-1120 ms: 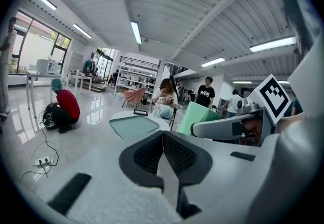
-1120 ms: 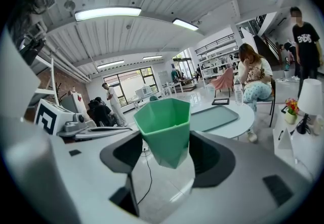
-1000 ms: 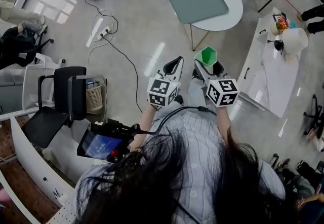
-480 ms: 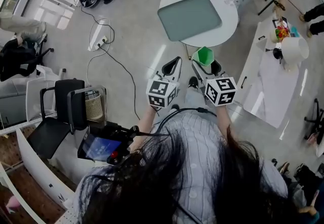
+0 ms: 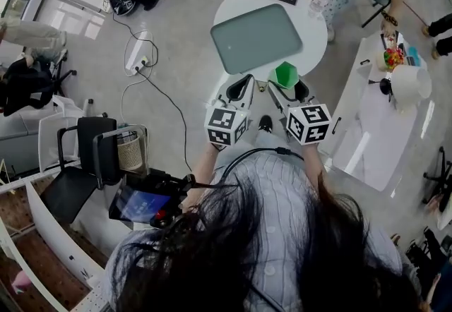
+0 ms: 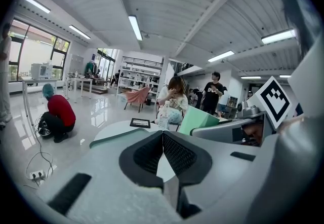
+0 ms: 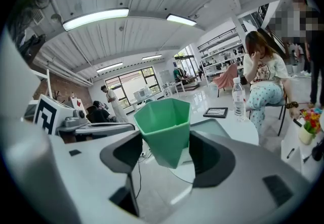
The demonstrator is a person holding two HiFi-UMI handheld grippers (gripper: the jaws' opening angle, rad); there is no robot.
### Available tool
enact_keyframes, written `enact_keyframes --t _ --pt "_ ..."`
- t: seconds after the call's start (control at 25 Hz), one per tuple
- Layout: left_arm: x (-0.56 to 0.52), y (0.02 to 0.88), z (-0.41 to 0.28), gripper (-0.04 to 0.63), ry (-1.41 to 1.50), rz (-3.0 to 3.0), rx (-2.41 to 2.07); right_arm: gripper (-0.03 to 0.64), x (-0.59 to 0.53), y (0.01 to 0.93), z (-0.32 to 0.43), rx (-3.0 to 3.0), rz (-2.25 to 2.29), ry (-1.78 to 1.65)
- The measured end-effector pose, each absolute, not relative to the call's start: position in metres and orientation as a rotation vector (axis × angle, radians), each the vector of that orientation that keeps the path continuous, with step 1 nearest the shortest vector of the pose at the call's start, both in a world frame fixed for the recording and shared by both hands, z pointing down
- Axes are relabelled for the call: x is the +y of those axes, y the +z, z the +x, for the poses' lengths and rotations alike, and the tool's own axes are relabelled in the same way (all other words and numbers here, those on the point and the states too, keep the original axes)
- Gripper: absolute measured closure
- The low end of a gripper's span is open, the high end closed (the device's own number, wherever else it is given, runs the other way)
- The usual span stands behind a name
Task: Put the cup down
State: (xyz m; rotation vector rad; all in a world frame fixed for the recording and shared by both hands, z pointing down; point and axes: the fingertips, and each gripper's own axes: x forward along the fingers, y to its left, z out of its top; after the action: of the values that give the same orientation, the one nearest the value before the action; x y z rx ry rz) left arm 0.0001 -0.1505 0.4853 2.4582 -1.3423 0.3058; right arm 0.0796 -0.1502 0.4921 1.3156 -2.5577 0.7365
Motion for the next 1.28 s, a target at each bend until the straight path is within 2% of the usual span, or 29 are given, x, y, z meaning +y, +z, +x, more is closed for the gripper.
enact_keyframes --t 0.56,1.28 --pt "-0.183 0.486 -0.009 0.580 0.333 2.425 -1.376 0.318 -0.184 0.504 0.075 -2.547 1.264 0.776" --pt "-0.283 0.497 -0.031 0.580 0.383 2.482 -1.220 0.318 -0.275 0.524 0.049 -2.456 1.384 0.827"
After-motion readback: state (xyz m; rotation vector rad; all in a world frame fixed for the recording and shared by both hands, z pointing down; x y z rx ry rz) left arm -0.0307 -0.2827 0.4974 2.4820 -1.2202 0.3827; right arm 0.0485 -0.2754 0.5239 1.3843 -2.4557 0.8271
